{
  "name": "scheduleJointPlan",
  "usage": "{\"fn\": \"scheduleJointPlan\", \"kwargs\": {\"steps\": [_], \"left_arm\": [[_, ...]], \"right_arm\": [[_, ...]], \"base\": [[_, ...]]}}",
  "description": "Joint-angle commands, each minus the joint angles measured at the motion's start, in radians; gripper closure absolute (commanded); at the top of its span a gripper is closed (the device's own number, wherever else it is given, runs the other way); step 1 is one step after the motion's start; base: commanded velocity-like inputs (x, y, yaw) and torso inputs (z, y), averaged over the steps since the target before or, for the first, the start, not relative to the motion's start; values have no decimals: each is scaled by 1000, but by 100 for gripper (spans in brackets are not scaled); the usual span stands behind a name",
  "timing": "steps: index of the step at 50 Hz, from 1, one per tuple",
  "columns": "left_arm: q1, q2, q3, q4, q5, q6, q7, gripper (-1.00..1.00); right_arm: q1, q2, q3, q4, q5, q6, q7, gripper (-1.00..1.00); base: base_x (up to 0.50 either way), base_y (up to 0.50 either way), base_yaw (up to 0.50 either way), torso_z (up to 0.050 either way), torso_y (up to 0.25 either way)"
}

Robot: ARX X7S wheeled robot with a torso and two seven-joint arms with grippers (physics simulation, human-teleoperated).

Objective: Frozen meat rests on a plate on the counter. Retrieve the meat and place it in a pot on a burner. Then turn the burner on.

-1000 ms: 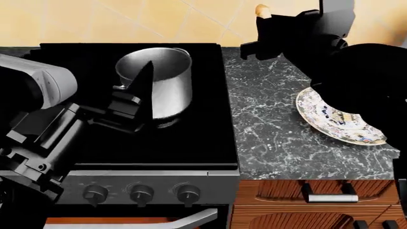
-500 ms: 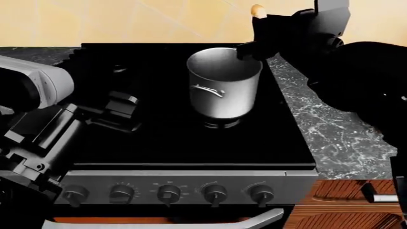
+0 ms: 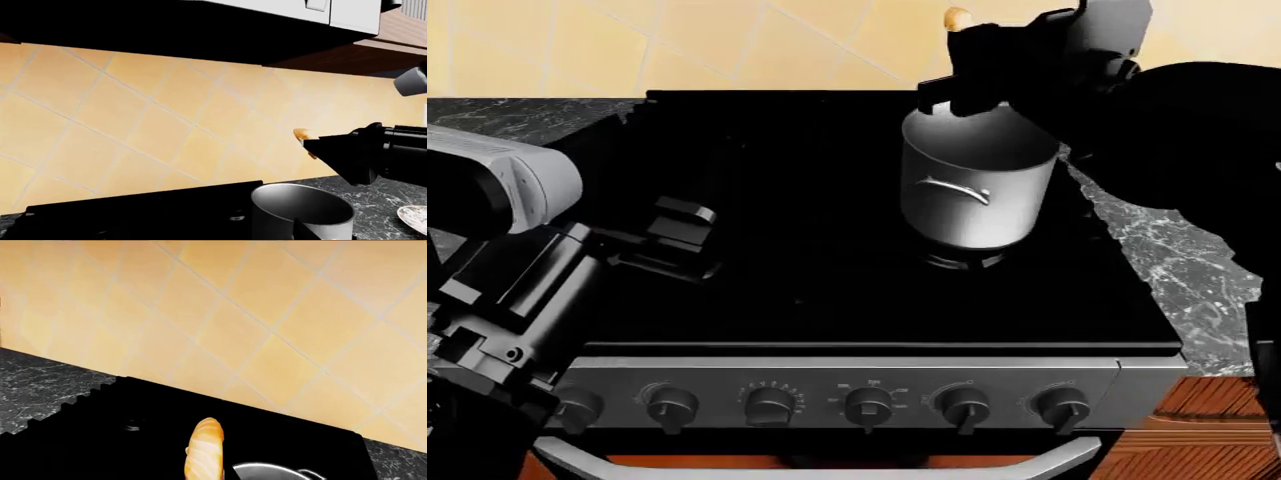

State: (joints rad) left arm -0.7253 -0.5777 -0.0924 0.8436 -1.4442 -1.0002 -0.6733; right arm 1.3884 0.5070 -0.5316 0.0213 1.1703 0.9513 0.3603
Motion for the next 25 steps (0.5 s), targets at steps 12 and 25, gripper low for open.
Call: {"fn": "scheduleJointPlan", "kwargs": {"steps": [12,25], "left_arm": [[62,22,-2,-16,56,40,60,-100],[88,42,4,-42,107,69,109,-100]], "right_arm": [[257,-98,-55,362,17,163,-111,100],[407,-176,-212,756,-134,141,-348,100]], "base": [[0,0,0,0,0],[0,0,0,0,0]]}}
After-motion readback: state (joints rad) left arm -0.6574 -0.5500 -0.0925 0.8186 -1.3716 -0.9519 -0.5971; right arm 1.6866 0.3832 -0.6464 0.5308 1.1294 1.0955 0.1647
